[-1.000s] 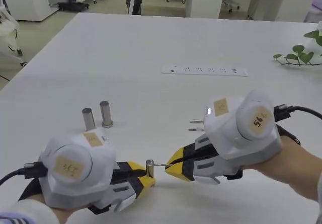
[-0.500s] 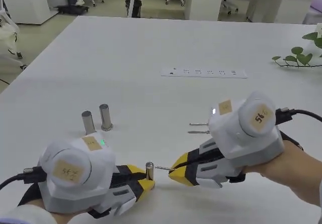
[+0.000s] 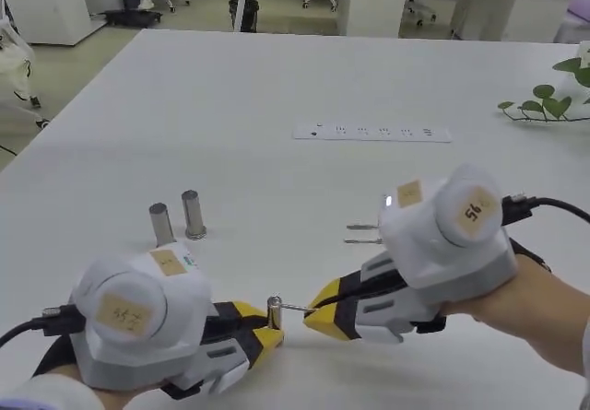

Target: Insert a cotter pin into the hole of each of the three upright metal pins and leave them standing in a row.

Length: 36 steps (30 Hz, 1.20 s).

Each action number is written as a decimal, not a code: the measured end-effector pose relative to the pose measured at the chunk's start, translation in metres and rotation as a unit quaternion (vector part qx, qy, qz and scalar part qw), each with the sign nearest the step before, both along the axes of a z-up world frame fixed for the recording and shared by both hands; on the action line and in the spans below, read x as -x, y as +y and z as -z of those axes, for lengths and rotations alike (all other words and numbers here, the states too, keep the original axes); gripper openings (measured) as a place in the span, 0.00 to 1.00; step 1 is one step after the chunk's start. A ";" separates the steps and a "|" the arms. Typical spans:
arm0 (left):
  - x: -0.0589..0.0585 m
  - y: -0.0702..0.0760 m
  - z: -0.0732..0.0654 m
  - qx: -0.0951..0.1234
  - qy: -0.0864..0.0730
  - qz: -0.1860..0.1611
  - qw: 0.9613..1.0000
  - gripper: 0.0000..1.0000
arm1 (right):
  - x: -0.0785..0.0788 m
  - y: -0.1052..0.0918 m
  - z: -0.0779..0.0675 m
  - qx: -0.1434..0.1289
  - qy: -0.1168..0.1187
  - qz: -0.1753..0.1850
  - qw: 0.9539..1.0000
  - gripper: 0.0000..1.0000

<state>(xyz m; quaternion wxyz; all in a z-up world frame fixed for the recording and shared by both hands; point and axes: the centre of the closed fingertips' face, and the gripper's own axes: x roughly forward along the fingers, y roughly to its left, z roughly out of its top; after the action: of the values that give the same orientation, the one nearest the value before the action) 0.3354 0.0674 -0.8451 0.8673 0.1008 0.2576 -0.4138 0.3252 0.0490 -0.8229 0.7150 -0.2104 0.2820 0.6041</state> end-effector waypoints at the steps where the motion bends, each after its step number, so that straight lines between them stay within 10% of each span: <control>1: 0.000 0.000 0.000 -0.001 0.000 0.000 1.000 0.07 | 0.000 0.001 0.000 0.001 0.000 -0.001 1.000 0.02; 36: 0.002 0.000 -0.001 0.001 -0.002 -0.001 1.000 0.07 | 0.003 0.006 -0.003 0.019 -0.019 -0.013 1.000 0.07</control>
<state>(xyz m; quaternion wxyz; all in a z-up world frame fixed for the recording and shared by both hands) 0.3335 0.0672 -0.8445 0.8683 0.1005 0.2561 -0.4128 0.3222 0.0553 -0.8199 0.7080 -0.2391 0.2774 0.6038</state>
